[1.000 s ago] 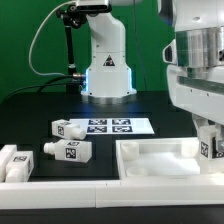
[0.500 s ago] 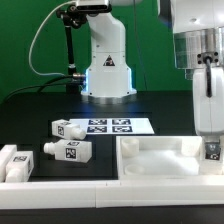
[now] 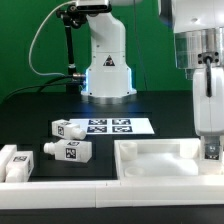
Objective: Assemble one leg
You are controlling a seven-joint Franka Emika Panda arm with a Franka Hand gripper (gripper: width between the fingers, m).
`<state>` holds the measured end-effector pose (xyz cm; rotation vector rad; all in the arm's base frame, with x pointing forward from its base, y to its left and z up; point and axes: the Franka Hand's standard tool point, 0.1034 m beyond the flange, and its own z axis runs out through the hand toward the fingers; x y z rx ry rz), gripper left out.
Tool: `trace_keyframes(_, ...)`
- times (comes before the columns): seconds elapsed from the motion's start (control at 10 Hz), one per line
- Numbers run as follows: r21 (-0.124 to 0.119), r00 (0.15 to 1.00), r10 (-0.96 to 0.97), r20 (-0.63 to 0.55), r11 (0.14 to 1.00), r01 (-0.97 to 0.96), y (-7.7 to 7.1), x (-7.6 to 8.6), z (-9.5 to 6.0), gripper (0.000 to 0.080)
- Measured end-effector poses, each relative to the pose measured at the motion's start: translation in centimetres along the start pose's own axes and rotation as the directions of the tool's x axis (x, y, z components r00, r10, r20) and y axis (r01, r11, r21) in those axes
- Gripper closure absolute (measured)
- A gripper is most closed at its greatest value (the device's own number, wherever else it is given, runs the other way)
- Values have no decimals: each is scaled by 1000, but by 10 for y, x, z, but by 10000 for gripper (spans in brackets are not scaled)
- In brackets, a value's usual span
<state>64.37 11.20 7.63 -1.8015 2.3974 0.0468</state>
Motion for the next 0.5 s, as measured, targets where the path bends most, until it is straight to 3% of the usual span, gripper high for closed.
trace_keyframes(0.1,19,999,-29,19,999,29,-6,-4,-16,202)
trace_keyframes(0.2,32,998,-49,26,998,48,-10,-4,-24,161)
trace_keyframes(0.5,30,998,-53,24,998,53,-9,-5,-22,152)
